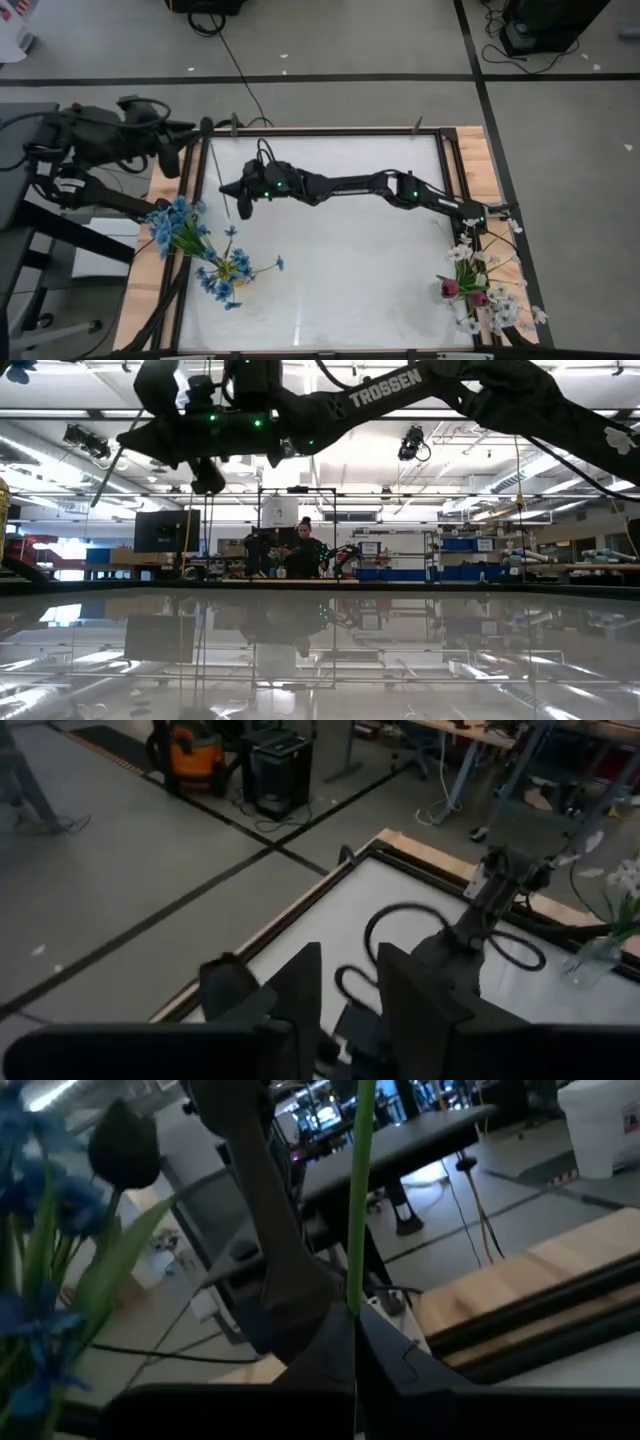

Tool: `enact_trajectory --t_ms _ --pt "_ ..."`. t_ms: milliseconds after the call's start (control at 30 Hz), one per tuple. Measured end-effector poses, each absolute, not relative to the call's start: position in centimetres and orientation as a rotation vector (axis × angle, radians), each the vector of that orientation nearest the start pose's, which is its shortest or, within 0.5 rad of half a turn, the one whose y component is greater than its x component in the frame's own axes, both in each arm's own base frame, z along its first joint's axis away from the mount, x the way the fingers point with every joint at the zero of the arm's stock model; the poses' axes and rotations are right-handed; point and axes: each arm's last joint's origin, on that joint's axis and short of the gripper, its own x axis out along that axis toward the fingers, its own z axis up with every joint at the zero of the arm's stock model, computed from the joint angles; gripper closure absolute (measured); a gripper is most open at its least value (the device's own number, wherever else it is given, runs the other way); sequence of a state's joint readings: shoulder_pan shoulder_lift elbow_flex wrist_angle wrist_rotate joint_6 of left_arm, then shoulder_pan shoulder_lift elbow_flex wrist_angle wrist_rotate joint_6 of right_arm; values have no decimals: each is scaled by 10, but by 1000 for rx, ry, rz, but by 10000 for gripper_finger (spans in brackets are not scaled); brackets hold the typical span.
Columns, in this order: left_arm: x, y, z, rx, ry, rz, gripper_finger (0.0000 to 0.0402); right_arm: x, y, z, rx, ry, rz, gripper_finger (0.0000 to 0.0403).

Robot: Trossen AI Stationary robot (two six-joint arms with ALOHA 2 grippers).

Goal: Sort flowers into vase by color
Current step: Put the black tulip into the yellow vase

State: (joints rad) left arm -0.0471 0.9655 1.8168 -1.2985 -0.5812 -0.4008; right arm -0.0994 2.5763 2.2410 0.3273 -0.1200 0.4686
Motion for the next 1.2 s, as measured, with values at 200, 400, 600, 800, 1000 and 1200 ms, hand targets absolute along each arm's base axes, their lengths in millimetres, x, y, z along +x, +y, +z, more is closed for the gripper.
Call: enact_trajectory --t_ms 200,400,600,800,1000,1200 --pt "52 13 497 -295 383 630 243 580 -57 254 442 -53 -4 402" --pt "52 12 492 -313 442 604 186 566 -55 296 351 -72 -16 402" --pt "76 11 496 -252 438 580 173 550 -41 332 241 -71 -28 402" --pt "110 8 504 -157 392 493 173 543 -27 344 175 -53 -67 402" --pt "108 8 509 -157 349 483 219 543 -19 345 185 -38 -78 402" --pt "101 9 510 -182 330 484 303 543 -15 347 191 -62 -109 402"
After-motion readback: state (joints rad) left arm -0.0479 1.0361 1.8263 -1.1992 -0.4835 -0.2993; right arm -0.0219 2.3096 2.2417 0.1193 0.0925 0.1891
